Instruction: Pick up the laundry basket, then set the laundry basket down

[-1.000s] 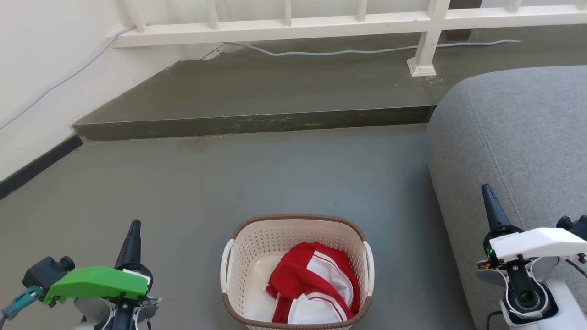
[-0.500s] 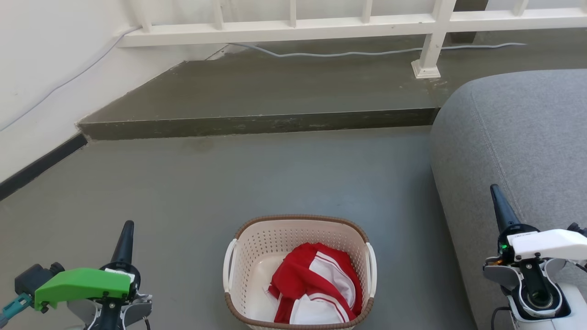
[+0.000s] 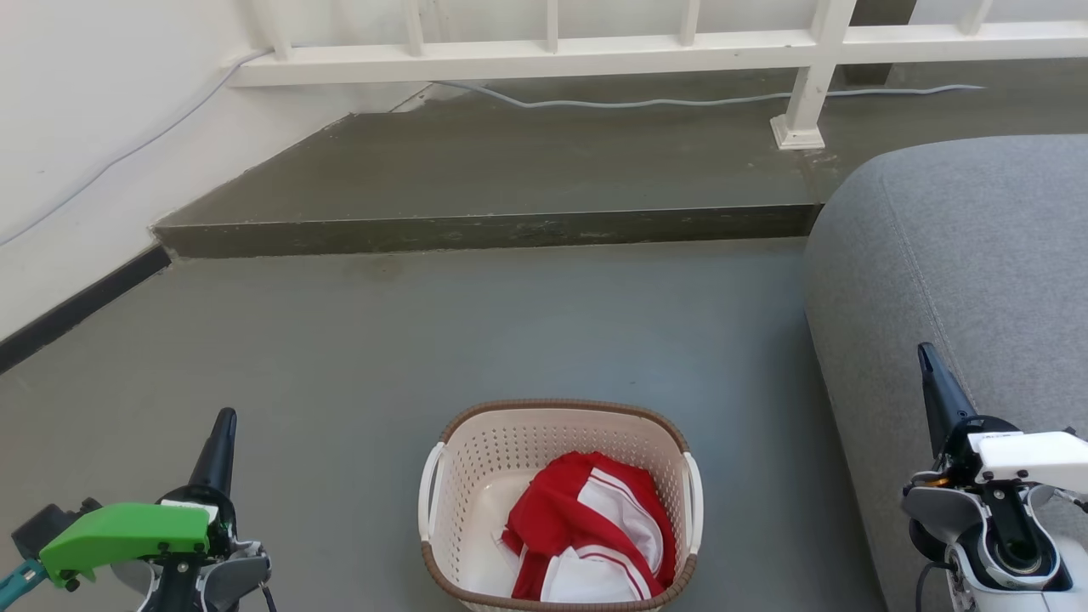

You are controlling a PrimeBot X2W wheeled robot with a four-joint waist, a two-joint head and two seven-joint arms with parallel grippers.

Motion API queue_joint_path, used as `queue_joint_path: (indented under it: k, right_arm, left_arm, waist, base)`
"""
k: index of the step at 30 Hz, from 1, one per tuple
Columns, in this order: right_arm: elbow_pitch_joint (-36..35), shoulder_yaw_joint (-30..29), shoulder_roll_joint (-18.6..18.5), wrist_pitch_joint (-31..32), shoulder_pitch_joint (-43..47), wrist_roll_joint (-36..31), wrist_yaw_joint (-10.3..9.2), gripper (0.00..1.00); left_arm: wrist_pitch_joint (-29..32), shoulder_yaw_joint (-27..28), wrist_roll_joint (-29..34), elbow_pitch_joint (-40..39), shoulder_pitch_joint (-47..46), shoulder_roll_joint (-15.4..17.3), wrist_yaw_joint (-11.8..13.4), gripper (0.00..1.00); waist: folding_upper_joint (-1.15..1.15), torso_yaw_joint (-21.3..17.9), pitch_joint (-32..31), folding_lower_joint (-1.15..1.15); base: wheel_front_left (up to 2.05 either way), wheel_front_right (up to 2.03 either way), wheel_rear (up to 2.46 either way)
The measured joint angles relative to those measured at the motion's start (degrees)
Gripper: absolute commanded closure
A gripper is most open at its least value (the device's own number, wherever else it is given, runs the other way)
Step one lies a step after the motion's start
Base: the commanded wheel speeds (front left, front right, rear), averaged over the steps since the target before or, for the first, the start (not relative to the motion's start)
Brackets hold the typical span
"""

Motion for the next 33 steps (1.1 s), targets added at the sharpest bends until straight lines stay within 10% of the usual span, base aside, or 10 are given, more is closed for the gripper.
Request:
queue_joint_path:
  k: [33]
  right_arm:
    - [0.6,-2.5,0.4,2.1,-0.2,7.6,0.71,1.0]
  left_arm:
    - [2.2,1.7,-7.5,0.0,0.0,-0.1,-0.1,1.0]
  waist:
    - [0.0,0.5,-0.1,0.0]
  base:
    - [0.0,0.0,0.0]
